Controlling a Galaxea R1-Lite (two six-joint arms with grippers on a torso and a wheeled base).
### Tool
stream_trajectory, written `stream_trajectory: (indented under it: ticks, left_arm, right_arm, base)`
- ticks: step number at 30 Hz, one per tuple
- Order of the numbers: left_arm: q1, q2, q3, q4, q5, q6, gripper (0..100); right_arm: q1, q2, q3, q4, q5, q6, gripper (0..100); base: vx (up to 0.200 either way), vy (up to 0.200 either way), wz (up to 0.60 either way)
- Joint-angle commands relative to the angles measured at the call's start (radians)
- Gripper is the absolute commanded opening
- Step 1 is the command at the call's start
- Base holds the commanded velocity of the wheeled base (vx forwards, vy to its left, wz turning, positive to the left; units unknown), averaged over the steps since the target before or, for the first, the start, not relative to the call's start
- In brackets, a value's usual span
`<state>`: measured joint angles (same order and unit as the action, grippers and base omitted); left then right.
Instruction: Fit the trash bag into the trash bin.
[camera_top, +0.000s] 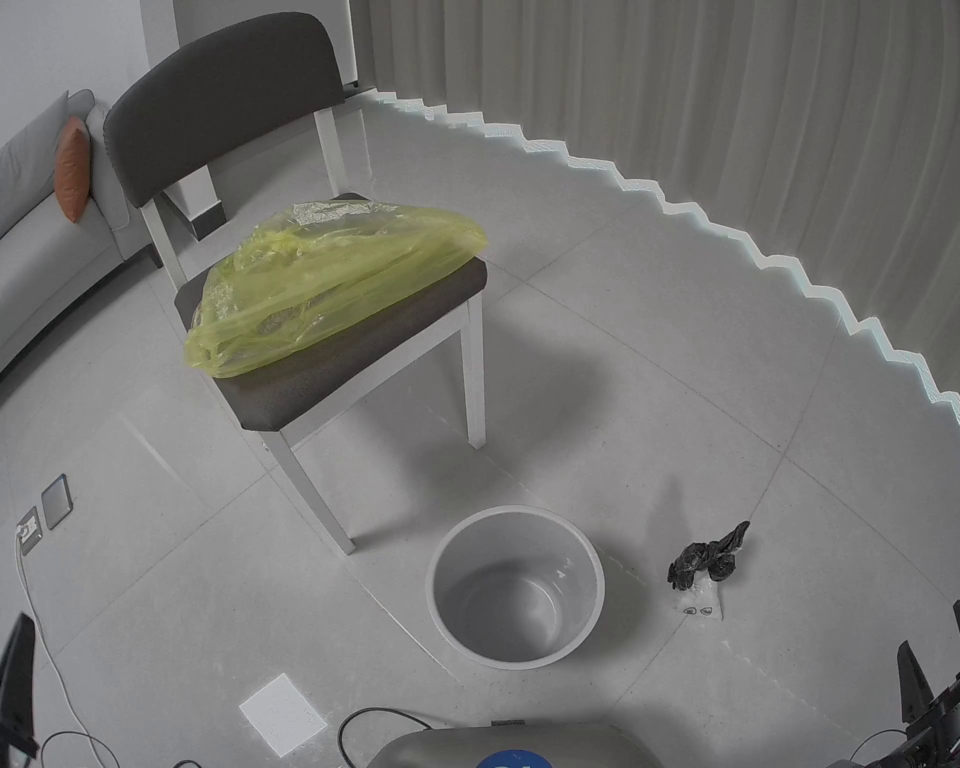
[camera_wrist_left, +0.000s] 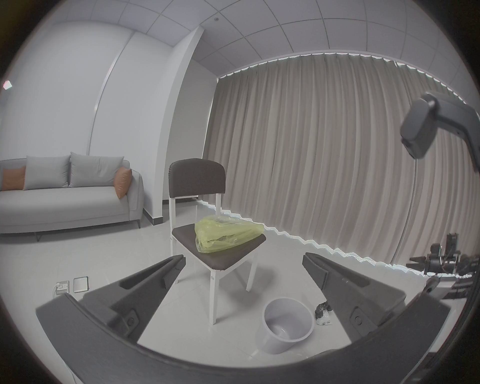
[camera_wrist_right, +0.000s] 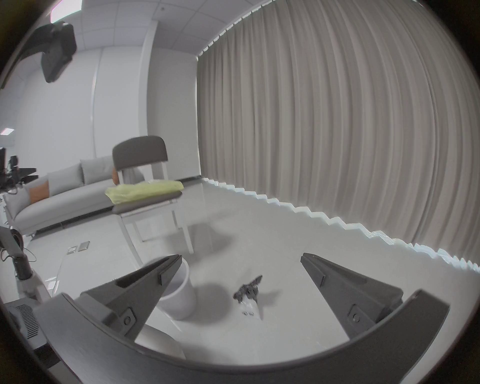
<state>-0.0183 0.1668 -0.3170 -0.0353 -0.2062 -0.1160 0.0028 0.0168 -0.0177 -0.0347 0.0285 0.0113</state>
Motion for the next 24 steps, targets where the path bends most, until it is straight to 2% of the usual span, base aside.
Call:
stream_trajectory:
  ticks: [1,2,3,4,5,6,10,13,17,18,24]
  left_arm:
    - [-0.009,0.353,-0.212,0.005,-0.025,-0.014,100]
    - [-0.006,0.425,-0.252,0.005,-0.025,-0.014,100]
    - [-0.006,0.464,-0.274,0.005,-0.025,-0.013,100]
    - [-0.005,0.573,-0.333,0.003,-0.022,-0.005,100]
    - [-0.005,0.588,-0.343,0.003,-0.022,-0.002,100]
    - [-0.003,0.686,-0.395,0.005,-0.015,0.027,100]
    - [-0.009,0.878,-0.507,0.003,0.064,0.113,100]
    - [-0.029,1.007,-0.567,0.003,0.139,0.144,100]
    - [-0.061,1.126,-0.628,0.003,0.217,0.139,100]
    - [-0.066,1.202,-0.674,0.003,0.251,0.139,100]
    - [-0.081,1.453,-0.872,0.008,0.315,0.141,100]
  right_arm:
    - [0.003,0.006,-0.123,-0.096,0.126,0.039,100]
    - [-0.001,0.041,-0.171,-0.085,0.169,0.068,100]
    - [-0.001,0.069,-0.197,-0.079,0.18,0.079,100]
    - [-0.001,0.184,-0.266,-0.06,0.195,0.092,100]
    - [-0.001,0.206,-0.277,-0.059,0.194,0.092,100]
    - [-0.001,0.338,-0.347,-0.063,0.192,0.092,100]
    - [-0.003,0.647,-0.542,-0.076,0.16,0.093,100]
    - [0.003,0.815,-0.654,-0.099,0.088,0.095,100]
    - [0.011,0.911,-0.69,-0.175,0.034,0.096,100]
    - [0.013,0.942,-0.682,-0.232,0.018,0.096,100]
    - [0.014,0.962,-0.628,-0.277,0.021,0.095,100]
  base:
    - [0.0,0.0,0.0]
    - [0.0,0.0,0.0]
    - [0.0,0.0,0.0]
    - [0.0,0.0,0.0]
    - [0.0,0.0,0.0]
    - [0.0,0.0,0.0]
    - [0.0,0.0,0.0]
    - [0.0,0.0,0.0]
    - [0.0,0.0,0.0]
    - [0.0,0.0,0.0]
    - [0.0,0.0,0.0]
